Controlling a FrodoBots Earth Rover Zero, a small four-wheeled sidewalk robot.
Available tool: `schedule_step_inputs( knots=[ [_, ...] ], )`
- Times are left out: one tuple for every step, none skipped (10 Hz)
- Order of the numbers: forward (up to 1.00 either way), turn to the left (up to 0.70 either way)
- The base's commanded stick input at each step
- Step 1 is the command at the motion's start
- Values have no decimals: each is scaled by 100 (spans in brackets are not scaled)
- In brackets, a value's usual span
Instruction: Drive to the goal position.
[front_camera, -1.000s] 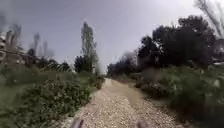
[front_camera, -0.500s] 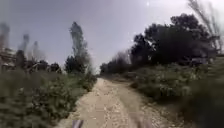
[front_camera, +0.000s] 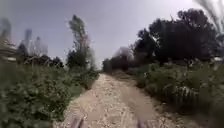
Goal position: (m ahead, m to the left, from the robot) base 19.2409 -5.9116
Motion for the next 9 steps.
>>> schedule_step_inputs(
  knots=[
    [85, 0],
    [85, 0],
    [85, 0],
    [85, 0],
    [85, 0],
    [85, 0],
    [85, 0],
    [85, 0],
    [85, 0]
  ],
)
